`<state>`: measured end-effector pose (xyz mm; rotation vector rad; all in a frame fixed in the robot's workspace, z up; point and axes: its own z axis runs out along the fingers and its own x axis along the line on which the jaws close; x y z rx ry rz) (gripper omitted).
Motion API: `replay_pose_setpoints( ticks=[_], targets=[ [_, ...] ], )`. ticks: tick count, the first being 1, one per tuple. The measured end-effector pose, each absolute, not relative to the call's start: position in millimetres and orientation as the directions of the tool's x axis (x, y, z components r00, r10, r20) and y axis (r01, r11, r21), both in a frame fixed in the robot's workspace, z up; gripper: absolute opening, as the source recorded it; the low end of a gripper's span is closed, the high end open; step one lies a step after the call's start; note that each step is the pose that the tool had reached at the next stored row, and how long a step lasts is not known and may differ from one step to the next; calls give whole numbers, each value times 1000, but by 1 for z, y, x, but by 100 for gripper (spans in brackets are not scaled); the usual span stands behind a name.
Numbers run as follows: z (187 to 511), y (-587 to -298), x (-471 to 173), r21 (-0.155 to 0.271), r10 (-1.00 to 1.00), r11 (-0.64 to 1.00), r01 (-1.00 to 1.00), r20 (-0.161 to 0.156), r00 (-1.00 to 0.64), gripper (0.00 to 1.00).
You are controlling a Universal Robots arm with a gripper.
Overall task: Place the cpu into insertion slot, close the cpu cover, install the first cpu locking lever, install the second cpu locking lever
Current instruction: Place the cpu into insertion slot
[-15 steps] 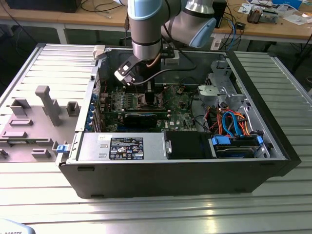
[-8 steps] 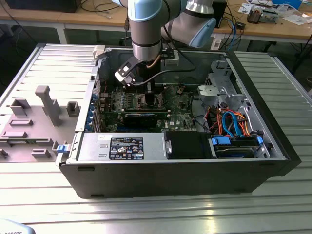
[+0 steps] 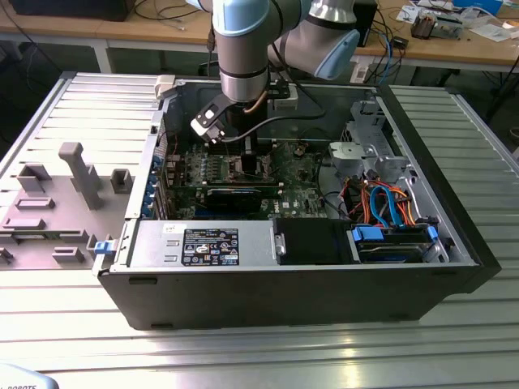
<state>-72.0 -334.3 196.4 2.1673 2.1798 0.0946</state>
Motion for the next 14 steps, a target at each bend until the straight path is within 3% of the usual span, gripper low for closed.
replay_pose_setpoints(
  ticks=[3,4,14],
  targets=[
    [196,-334,-72,91,1000,6,996,-3,-6,55],
    [196,-334,-72,91,1000,6,996,-3,-6,62],
    [201,-334,-72,90,1000,6,996,-4,-6,62]
  ],
)
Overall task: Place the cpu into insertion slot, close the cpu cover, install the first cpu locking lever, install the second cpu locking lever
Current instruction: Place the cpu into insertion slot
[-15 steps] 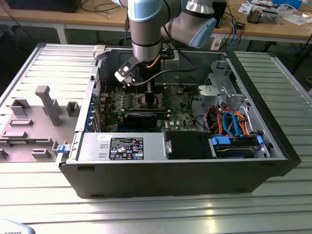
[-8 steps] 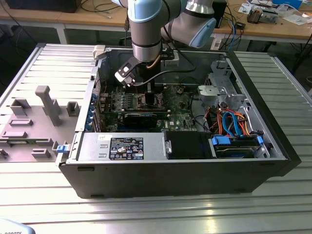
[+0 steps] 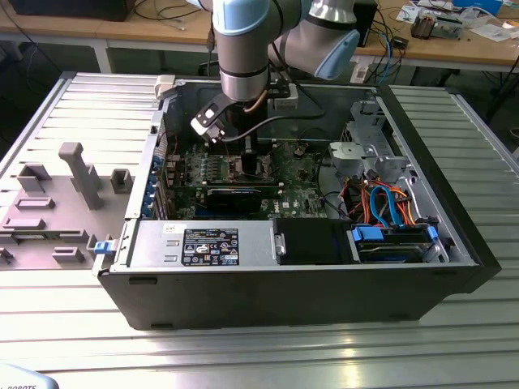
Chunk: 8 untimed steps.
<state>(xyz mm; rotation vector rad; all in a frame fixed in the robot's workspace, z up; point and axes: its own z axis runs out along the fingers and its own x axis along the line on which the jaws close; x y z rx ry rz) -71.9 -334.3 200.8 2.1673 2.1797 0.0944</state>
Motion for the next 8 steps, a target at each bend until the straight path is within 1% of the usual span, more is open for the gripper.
replay_pose_setpoints(
  ticks=[7,8],
  targets=[
    [212,-334,-72,88,1000,6,996,-4,-6,62],
    [213,-334,-72,88,1000,6,996,-4,-6,60]
  ],
)
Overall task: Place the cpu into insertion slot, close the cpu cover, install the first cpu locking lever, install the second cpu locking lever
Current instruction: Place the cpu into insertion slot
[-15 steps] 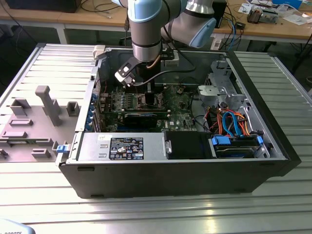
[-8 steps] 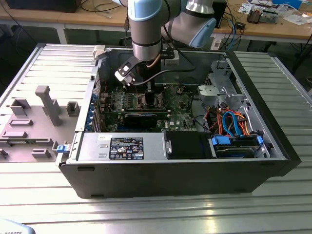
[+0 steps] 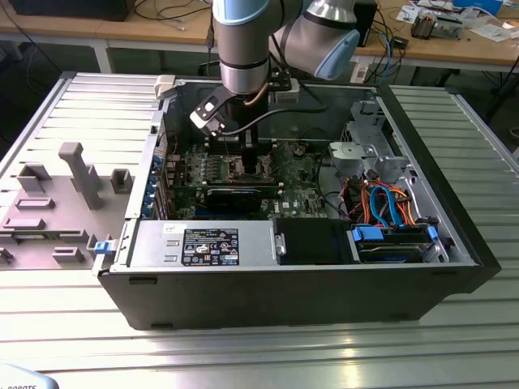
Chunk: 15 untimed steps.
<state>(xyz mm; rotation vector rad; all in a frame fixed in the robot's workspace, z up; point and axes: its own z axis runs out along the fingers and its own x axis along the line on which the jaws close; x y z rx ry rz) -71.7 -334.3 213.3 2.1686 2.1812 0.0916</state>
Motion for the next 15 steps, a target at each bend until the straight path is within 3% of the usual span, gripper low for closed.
replay_pose_setpoints(
  ticks=[1,5,6,10,15],
  targets=[
    [215,-334,-72,87,1000,6,996,-4,-6,60],
    [220,-334,-71,76,1000,5,997,-4,-5,29],
    [220,-334,-71,73,1000,5,997,-4,-5,29],
    [222,-334,-70,63,1000,4,998,-3,-4,11],
    [222,-334,-70,57,1000,4,998,-4,-4,11]
  ],
)
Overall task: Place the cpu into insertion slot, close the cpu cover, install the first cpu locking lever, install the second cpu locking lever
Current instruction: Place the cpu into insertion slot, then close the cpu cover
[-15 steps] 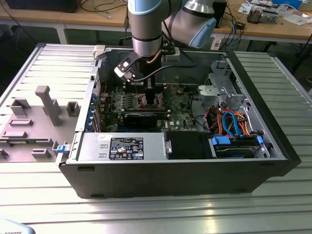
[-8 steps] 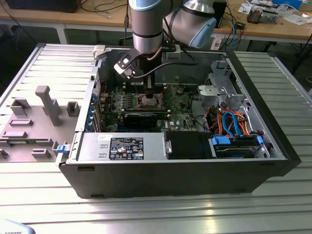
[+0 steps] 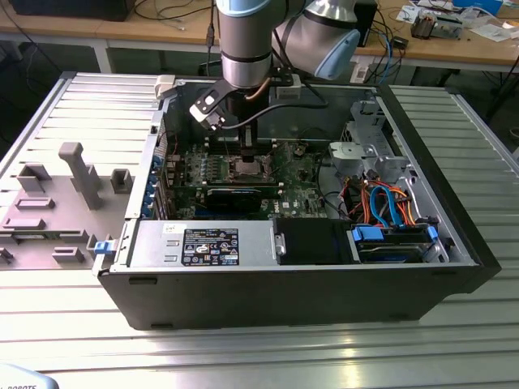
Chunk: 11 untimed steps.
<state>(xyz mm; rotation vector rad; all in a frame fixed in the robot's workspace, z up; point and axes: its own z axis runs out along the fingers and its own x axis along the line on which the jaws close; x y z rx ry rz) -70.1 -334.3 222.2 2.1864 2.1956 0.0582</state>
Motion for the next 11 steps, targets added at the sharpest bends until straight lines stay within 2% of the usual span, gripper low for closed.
replay_pose_setpoints(
  ticks=[11],
  targets=[
    [222,-334,-69,43,1000,4,999,-3,-4,11]
  ],
)
